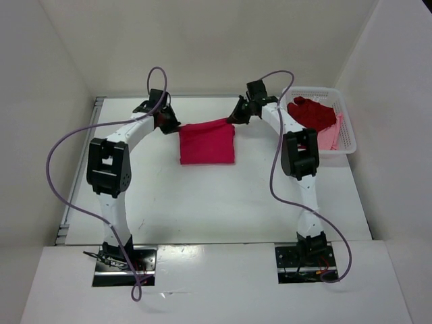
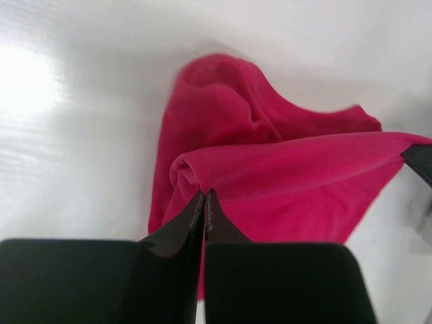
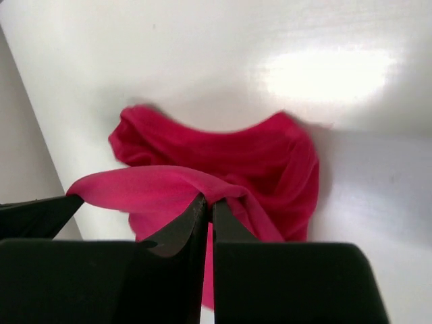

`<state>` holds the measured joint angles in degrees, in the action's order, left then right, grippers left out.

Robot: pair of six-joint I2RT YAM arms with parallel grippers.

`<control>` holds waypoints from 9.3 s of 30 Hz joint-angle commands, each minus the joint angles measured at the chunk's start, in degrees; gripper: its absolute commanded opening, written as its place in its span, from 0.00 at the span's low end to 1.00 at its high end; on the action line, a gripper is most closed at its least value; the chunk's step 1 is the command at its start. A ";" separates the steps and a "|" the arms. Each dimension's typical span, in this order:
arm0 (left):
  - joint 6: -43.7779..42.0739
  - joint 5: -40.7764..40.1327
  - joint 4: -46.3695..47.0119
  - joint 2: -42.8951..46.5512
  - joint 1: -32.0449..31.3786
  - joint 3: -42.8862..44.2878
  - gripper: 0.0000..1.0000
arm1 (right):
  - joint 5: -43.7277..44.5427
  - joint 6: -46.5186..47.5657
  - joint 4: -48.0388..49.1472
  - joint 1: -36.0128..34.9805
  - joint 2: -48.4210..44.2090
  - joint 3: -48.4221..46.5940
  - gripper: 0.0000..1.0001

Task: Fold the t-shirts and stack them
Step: Fold the long partially folded tshirt into a neat square, then put the neatly folded tshirt into the corner of the board with the left arm, then grab crumpled tshirt from bin with the right arm, then move the tshirt to the center of the board, then flatten out the tshirt

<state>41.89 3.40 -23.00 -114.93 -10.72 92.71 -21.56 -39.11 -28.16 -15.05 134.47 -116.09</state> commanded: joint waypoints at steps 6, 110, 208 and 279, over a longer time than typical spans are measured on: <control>-3.12 -4.28 2.44 -6.09 1.76 13.89 0.33 | 4.42 1.58 -7.95 1.43 6.77 -17.15 0.19; 4.35 6.16 11.94 44.45 24.10 -38.75 0.33 | 6.52 -3.96 0.84 -5.96 -71.64 61.79 0.14; -3.82 10.76 2.61 46.92 13.71 -29.96 0.98 | -16.68 -8.27 23.06 -2.34 -52.75 45.69 0.00; -14.20 0.29 -10.75 44.45 -3.69 -21.24 0.71 | 8.27 -10.64 5.66 -19.06 -24.41 6.12 0.54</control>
<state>29.98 3.25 -30.37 -71.88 -14.61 71.31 -13.98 -52.42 -20.32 -34.70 114.78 -111.15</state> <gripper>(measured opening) 0.679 0.536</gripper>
